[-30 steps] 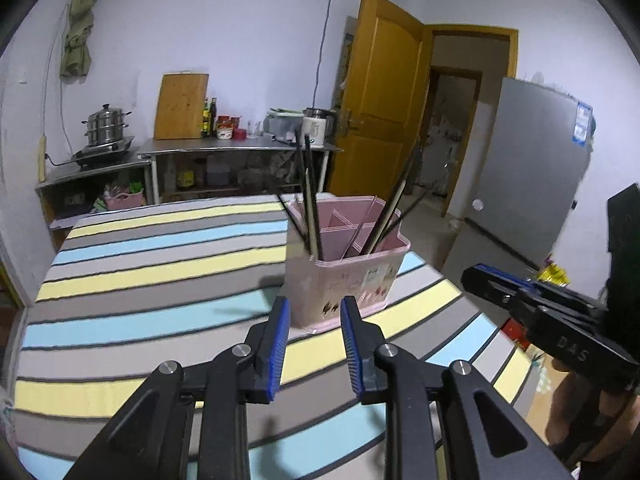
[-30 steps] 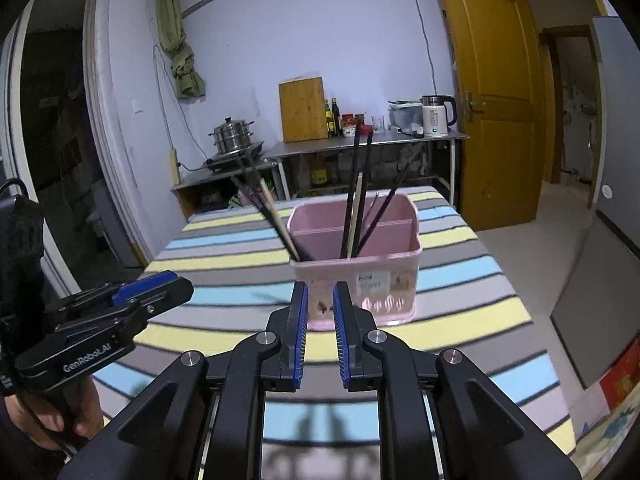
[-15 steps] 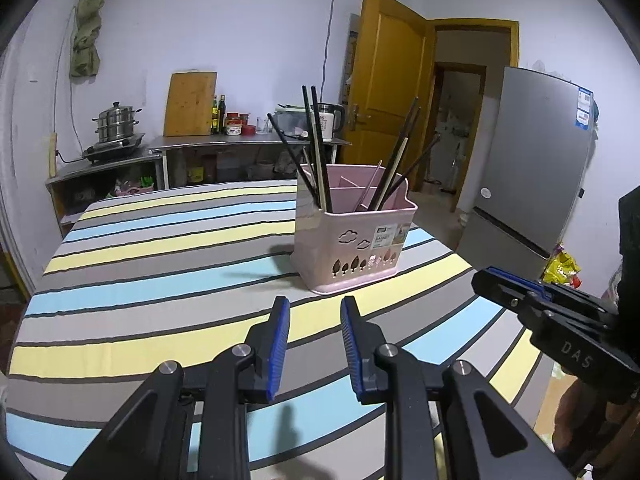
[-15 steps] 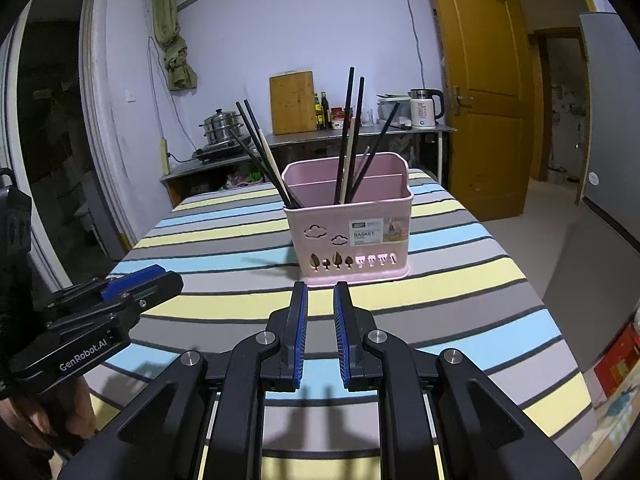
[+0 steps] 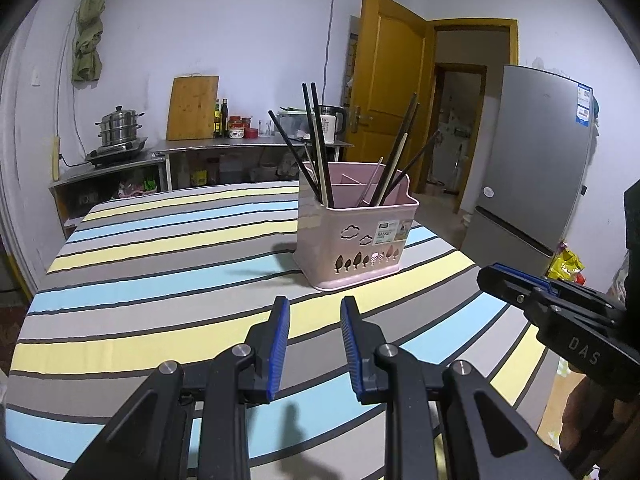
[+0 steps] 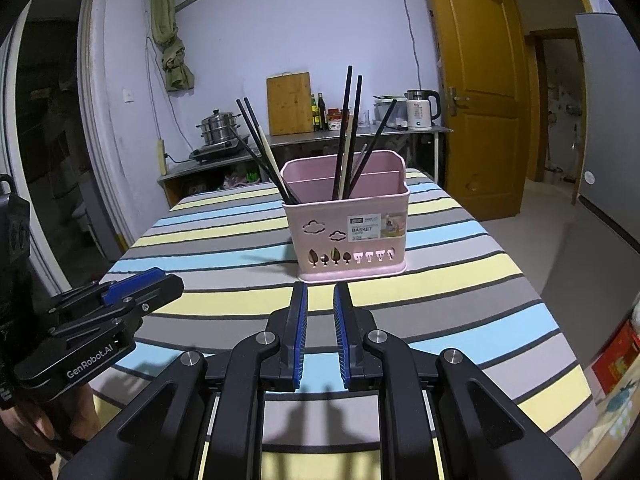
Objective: Organize utensils
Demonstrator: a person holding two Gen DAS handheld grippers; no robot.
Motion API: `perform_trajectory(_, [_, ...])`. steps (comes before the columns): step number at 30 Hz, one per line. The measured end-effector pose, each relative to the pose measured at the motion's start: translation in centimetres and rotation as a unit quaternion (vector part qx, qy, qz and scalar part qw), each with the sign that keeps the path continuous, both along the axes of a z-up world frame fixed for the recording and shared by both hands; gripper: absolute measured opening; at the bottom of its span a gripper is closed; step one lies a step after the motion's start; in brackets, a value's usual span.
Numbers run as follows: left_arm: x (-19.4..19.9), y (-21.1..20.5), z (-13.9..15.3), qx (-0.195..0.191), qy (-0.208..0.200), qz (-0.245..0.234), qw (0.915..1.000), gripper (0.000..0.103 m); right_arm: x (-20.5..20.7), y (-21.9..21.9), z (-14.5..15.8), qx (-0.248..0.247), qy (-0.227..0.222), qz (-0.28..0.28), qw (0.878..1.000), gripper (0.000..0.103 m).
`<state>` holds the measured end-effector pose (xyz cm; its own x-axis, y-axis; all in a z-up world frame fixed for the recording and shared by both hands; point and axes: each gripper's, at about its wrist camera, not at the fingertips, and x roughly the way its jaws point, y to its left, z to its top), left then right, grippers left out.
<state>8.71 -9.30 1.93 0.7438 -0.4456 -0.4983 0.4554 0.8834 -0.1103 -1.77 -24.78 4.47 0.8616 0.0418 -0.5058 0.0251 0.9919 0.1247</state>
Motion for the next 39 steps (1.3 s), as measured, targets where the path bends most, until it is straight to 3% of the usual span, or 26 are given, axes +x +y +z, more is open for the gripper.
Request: perform_trajectory(39, [-1.02,-0.24,0.32,0.001,-0.007,-0.006,1.0,0.026,-0.4,0.17,0.2,-0.006,-0.003,-0.006,1.0,0.014])
